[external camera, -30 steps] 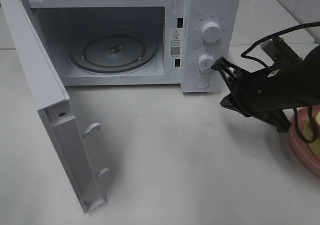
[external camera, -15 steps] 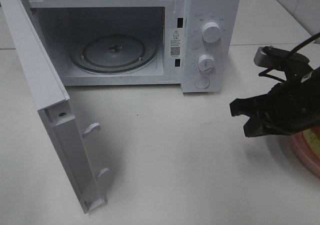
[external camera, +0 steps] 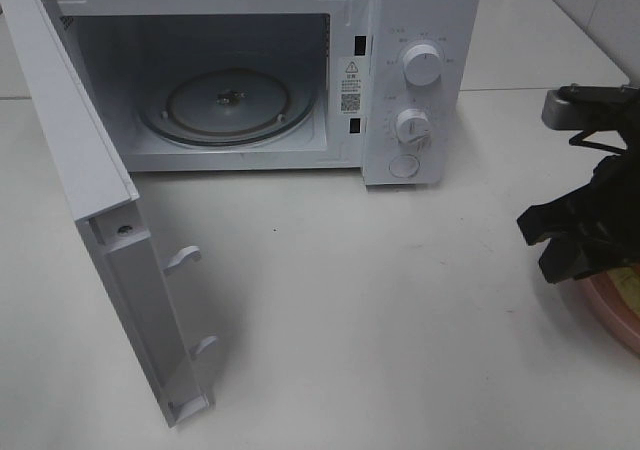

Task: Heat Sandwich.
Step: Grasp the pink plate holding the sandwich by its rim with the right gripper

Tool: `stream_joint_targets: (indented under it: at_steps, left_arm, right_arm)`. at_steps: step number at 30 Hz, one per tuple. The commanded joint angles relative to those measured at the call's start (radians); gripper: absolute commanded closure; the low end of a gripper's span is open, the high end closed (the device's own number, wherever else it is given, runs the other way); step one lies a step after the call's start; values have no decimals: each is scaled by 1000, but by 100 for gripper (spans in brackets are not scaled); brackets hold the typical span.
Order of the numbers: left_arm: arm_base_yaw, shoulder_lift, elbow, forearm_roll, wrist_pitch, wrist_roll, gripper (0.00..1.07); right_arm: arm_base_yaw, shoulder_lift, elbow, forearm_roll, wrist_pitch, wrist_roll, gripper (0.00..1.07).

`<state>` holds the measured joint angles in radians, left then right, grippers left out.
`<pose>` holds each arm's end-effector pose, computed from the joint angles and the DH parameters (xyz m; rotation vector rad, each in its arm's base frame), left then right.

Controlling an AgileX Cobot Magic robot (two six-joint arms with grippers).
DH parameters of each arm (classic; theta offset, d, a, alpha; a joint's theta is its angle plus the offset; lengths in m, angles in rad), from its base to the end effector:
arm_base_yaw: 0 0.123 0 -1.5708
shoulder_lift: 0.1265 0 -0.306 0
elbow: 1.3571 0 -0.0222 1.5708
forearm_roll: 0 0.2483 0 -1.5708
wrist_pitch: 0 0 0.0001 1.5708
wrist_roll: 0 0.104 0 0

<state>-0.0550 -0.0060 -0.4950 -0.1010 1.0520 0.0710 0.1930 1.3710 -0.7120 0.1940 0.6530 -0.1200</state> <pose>-0.0173 -0.0082 0.2698 0.1321 2.0280 -0.1106 0.2275 0.0569 0.2156 -0.2501 2.7829 0.2201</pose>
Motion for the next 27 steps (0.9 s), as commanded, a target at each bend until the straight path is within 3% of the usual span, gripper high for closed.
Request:
stream_joint_targets:
  at_steps: [1,2,3,4,6,15,27]
  left_arm:
    - [-2,-24,2,-6,-15,-2,3]
    - [-2,-24,2,-6,-15,-2,3]
    - [-2,-24,2,-6,-15,-2,3]
    - [-2,-24,2,-6,-15,-2,3]
    - [-2,-24,2,-6,-15,-2,3]
    - [-2,-24,2,-6,-15,-2,3]
    - [-2,-24,2,-6,-15,-2,3]
  right_arm:
    - [-34,-9,-35,-68,51,15,51]
    - [-44,-9,-43,-104,56,11,33]
    - [-50,-9,-45,-124,60,2,23]
    - [-50,-9,-45,-124,60,2,23]
    - [-66,-8,-45,-143,63,-19,2]
    - [-66,47,-47,-174,65,8,5]
    - [-66,187,-47,-341,34,173,8]
